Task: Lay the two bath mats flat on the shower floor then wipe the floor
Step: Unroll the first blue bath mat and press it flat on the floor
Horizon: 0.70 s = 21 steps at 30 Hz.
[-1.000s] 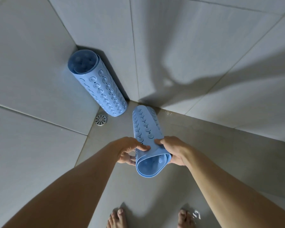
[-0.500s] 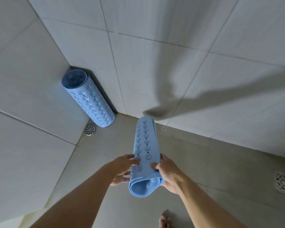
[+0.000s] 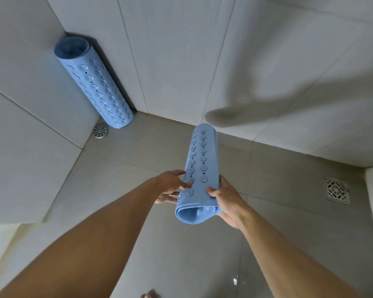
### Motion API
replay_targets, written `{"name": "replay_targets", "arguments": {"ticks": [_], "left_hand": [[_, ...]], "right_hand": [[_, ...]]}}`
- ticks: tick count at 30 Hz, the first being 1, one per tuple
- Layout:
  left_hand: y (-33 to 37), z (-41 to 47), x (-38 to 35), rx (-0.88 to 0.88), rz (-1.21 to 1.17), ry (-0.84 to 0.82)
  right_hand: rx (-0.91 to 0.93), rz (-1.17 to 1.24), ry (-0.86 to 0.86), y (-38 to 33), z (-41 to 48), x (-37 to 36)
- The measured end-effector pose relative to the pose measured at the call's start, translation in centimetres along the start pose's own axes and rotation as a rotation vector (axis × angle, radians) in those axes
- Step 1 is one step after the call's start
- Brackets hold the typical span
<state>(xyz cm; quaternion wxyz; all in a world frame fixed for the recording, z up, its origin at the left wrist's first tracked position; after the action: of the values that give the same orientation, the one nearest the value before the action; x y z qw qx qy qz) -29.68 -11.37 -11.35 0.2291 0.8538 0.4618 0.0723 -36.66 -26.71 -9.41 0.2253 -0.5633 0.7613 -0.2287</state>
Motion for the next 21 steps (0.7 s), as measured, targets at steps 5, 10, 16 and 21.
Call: {"name": "replay_targets", "arguments": {"ticks": [5,10,16,21], "left_hand": [[-2.6,4.4,-3.2,-0.026,0.078,0.013],[-5.2,9.6,-4.5,-0.06,0.18,0.011],[-8.3,15.4,-4.6,-0.155,0.295,0.144],[-10.4,17.8,-4.9,-0.242,0.363,0.215]], "right_hand": [[0.12,-0.1,0.026,4.4,3.0,3.6],[0.16,-0.042,0.025,9.1,7.1,6.3],[0.249,-0.034,0.06,13.7,11.3,7.0],[0.337,-0.175,0.033,16.3,13.5,6.5]]}}
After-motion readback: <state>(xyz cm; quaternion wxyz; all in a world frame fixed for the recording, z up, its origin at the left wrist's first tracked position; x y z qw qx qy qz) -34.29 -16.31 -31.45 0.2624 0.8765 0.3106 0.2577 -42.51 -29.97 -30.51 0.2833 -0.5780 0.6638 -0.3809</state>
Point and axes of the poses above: each hand's wrist, its own z-axis towards the middle knuckle, its own x-axis out of the back of the hand, y = z × x, the point moved 6 cm from there along z, towards the middle knuckle, and after that the axes turned 6 degrees about z, right-handed, at the moved point
